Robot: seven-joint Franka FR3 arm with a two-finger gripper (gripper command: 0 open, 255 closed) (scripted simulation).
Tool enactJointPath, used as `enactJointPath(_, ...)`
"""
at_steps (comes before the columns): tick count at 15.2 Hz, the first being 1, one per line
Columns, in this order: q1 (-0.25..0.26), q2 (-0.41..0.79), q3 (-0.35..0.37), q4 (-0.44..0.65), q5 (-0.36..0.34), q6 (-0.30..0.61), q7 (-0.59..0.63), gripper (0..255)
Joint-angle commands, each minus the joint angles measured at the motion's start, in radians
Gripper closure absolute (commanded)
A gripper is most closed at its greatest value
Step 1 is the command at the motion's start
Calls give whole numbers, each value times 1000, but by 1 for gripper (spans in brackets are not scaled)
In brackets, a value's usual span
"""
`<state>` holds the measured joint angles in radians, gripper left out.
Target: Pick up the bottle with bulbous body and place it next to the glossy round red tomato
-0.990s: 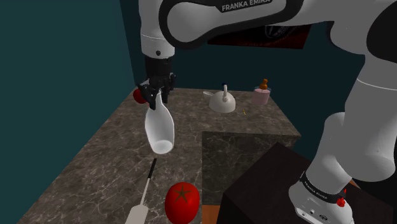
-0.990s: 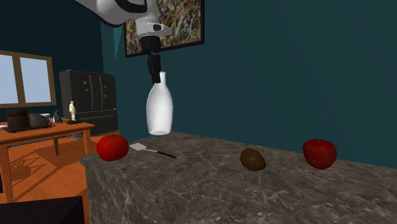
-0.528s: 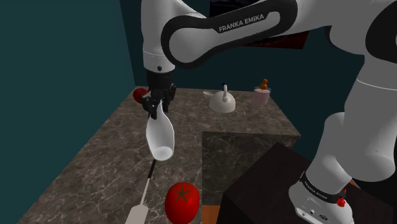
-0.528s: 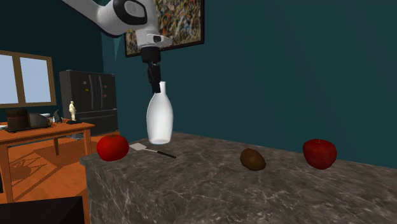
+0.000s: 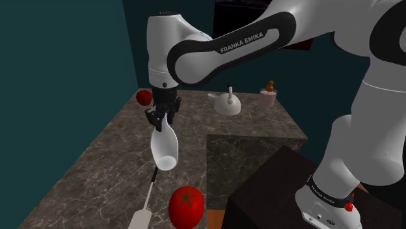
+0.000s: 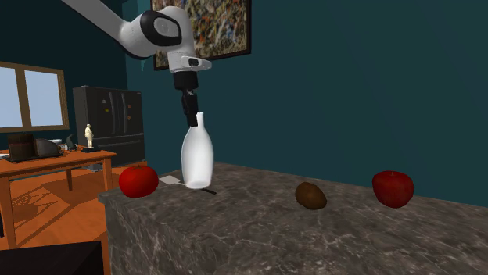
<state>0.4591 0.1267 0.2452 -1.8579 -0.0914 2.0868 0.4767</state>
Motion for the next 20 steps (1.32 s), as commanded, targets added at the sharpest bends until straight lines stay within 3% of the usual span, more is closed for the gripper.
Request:
enactJointPath(1, 0, 8, -1, -18, -4, 27, 3, 255)
enactJointPath(4, 1, 22, -2, -48, -10, 71, 9, 255)
enactJointPath(12, 1, 22, -2, -48, -10, 71, 9, 255)
enactJointPath(13, 1, 22, -2, -48, -10, 71, 9, 0)
enactJointPath(18, 1, 22, -2, -48, -10, 71, 9, 0)
enactJointPath(20, 0, -6, 1, -16, 1, 11, 2, 0)
